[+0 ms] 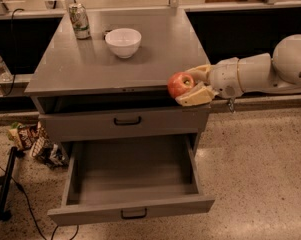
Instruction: Pick apple from middle drawer and place on counter
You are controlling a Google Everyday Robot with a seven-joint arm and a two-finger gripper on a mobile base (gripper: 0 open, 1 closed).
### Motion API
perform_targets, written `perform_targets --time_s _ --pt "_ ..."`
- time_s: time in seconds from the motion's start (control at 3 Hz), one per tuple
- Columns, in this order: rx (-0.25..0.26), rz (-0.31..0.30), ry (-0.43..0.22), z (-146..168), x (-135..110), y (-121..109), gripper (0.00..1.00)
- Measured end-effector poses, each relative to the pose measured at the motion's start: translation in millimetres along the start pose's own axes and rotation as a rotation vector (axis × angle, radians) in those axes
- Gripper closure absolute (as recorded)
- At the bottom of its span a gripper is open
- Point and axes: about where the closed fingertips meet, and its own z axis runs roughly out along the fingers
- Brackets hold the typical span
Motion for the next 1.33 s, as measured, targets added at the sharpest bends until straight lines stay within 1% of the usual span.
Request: perform_targets --time_s 0.33,0.67,1.0,1.33 --pt "0.016 -0.034 0.012 -15.9 -27.4 -23.8 1.00" --pt "0.007 -0.044 0.031 -11.2 -39.1 -48.7 1.00" --pt "-0.018 -0.039 0.068 0.6 -39.6 -70.6 1.00" --pt "-0.062 -0.015 0.106 17.6 -31.1 -86.2 1.00"
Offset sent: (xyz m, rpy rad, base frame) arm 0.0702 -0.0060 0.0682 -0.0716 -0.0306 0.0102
